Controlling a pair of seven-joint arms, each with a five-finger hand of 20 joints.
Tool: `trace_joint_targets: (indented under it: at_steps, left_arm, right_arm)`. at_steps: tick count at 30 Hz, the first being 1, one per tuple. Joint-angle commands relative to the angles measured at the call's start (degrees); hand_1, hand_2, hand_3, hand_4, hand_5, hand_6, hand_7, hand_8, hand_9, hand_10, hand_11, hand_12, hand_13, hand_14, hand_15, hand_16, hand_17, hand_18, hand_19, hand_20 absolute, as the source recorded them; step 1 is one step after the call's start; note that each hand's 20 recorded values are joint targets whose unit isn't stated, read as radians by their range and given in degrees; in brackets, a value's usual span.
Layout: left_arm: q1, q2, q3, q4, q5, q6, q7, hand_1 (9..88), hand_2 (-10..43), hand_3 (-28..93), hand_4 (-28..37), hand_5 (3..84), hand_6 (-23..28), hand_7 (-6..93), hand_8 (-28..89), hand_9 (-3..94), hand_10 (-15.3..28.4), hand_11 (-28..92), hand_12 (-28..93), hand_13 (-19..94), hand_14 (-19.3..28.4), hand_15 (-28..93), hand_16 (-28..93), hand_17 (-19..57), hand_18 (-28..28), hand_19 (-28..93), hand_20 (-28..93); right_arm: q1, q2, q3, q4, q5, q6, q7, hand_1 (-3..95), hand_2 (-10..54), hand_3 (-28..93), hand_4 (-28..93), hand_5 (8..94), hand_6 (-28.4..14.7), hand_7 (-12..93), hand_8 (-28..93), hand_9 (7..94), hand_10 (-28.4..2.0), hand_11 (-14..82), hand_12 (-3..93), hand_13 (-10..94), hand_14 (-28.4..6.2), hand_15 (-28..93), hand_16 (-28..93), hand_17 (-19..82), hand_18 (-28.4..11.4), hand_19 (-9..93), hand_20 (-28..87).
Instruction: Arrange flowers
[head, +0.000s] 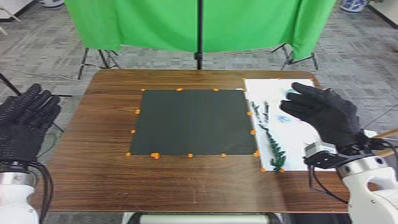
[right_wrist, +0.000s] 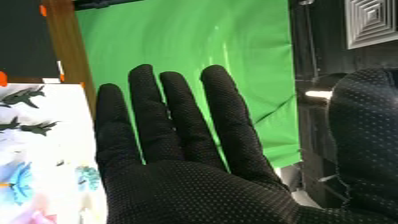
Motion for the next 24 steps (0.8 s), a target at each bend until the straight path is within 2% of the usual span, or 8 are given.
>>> trace_joint_targets:
  at_steps: [1,3,6,9,12,19,21,24]
  left_arm:
    - [1.2,-0.51,0.21,-0.1,-0.54,1.1,-0.2,27.7,12.1,75,-23.7,45.8,9.1,5.7,-8,38.4,13.7,13,10,29,13.8,27,-6,-1.9,13.2,27,14]
    - [0.7,-0.5,0.55,0.03,-1.01,0.99,-0.25,27.8,12.1,75,-23.7,45.8,9.2,5.7,-8,38.5,13.7,13,10,29,13.8,27,-6,-2.0,13.3,27,14]
    - [1.0,-0.46,0.22,-0.3,0.02,0.02,0.06,27.8,12.1,75,-23.7,45.8,9.1,5.7,-8,38.4,13.7,13,10,29,13.8,27,-6,-2.0,13.3,27,14]
    - [1.1,-0.69,0.07,-0.45,-0.15,0.21,0.24,27.8,12.1,75,-23.7,45.8,9.1,5.7,-8,38.4,13.7,13,10,29,13.8,27,-6,-1.9,13.3,27,14]
    - [1.5,-0.75,0.09,-0.48,-0.1,0.21,0.17,27.8,12.1,75,-23.7,45.8,9.1,5.8,-8,38.6,13.8,14,10,29,13.8,27,-6,-2.0,13.3,27,14]
    - [1.3,-0.51,0.42,-0.12,-0.47,0.63,0.65,27.9,12.2,75,-23.7,45.9,9.2,5.6,-8,38.7,13.8,14,10,29,13.7,27,-6,-2.0,13.4,27,14]
    - [1.1,-0.37,0.42,0.01,-0.15,0.45,0.56,27.9,12.3,75,-23.8,45.9,9.2,5.6,-8,38.7,13.7,14,10,29,13.8,27,-6,-2.0,13.3,27,14]
    - [1.4,-0.47,1.0,0.08,-0.94,1.44,0.37,28.1,12.4,74,-23.9,45.9,9.2,5.8,-7,38.7,13.8,14,10,29,13.7,27,-6,-2.0,13.3,27,14]
  right_arm:
    - [-1.2,2.7,-3.3,-3.6,-13.3,11.0,3.5,19.0,-1.8,78,-22,46.9,-4.0,16,-10,46.2,-16.9,6.3,16.6,40,-15.9,15,24,13,-19.6,26,19]
    - [-1.3,2.6,-2.0,-4.0,-13.9,8.8,4.3,19.9,-2.0,79,-22,47.5,-4.4,18,-11,45.5,-18.0,7.0,16.3,39,-16.3,17,24,13,-19.7,28,19]
    - [-1.4,3.3,-2.1,-5.3,-21.6,8.6,7.9,20.5,-3.1,78,-22,46.9,-4.8,17,-11,44.5,-18.3,7.4,16.0,37,-17.1,19,22,12,-20.0,30,19]
    - [-1.8,4.8,-2.7,-6.3,-33.1,5.8,10.0,21.3,-5.1,78,-22,45.6,-6.0,16,-11,43.1,-19.3,7.8,15.8,35,-18.3,21,20,12,-20.7,34,19]
    - [-2.2,6.1,-5.0,-8.2,-39.9,9.7,18.1,23.5,-7.1,76,-21,44.4,-7.0,16,-11,42.4,-20.5,8.4,15.7,35,-19.7,25,18,11,-21.8,40,19]
    - [-1.0,10.0,-12.5,-6.6,-57.2,11.4,21.0,30.6,-9.5,73,-23,46.1,-9.7,14,-10,42.8,-23.1,10.0,14.7,34,-22.3,31,13,11,-23.9,50,17]
    - [-1.3,10.0,-13.1,-6.7,-61.4,8.7,20.7,32.3,-9.5,73,-25,46.7,-10.2,13,-10,42.7,-23.1,10.1,15.1,34,-22.3,31,13,11,-24.4,51,17]
    - [-1.1,10.5,-14.7,-5.9,-66.9,5.5,20.7,32.0,-9.5,74,-28,48.5,-11.5,12,-9,45.8,-23.4,13.7,18.0,36,-21.7,40,16,14,-25.4,58,20]
